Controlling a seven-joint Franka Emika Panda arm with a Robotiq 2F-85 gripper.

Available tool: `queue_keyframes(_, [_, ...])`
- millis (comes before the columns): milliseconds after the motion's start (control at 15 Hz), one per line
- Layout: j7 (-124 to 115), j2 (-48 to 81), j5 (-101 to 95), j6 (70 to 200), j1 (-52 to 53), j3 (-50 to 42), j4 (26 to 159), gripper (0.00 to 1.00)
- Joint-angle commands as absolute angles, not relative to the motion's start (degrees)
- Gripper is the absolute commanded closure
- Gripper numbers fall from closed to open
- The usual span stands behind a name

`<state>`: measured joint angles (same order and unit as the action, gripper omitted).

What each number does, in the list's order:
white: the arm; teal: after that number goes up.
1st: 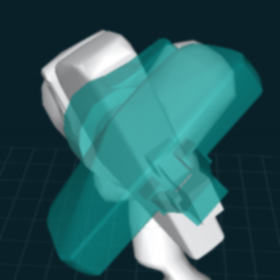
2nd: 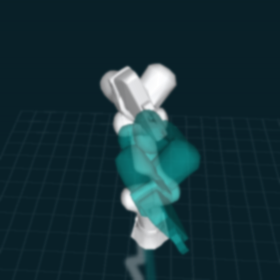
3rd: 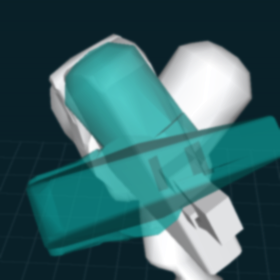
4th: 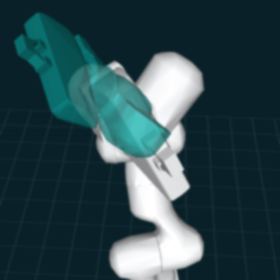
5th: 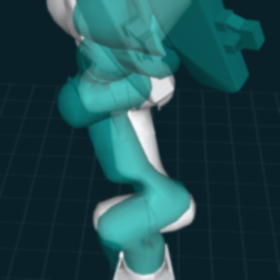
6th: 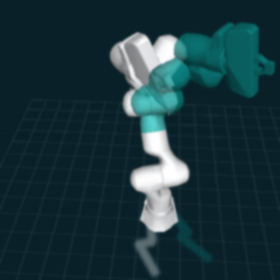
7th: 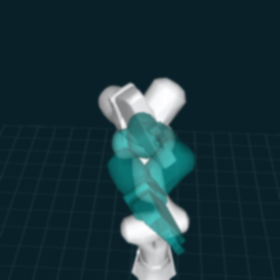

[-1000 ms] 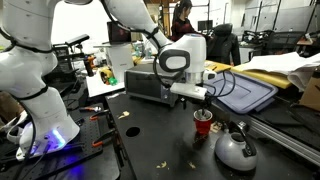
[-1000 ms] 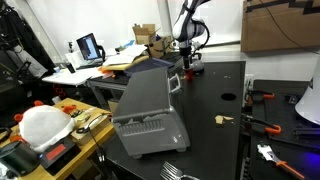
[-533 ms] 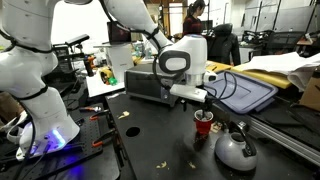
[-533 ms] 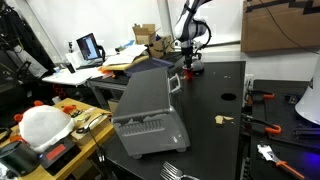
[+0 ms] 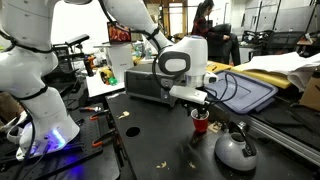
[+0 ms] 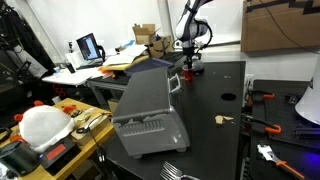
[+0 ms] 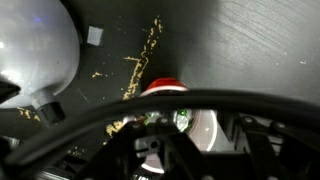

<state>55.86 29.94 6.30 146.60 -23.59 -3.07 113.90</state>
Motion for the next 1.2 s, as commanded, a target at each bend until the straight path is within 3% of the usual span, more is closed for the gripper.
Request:
queue_keyframes(0, [55.2,28.93,6.08,147.25,-23.8,-3.13,115.26,0.8])
queue_keyframes(200, [55.14,28.34,6.02,147.46,-23.7,-3.14,115.84,0.99])
queue_keyframes(1133, [56.42,20.44,6.22,146.94,-22.42,-2.57,127.02,0.99])
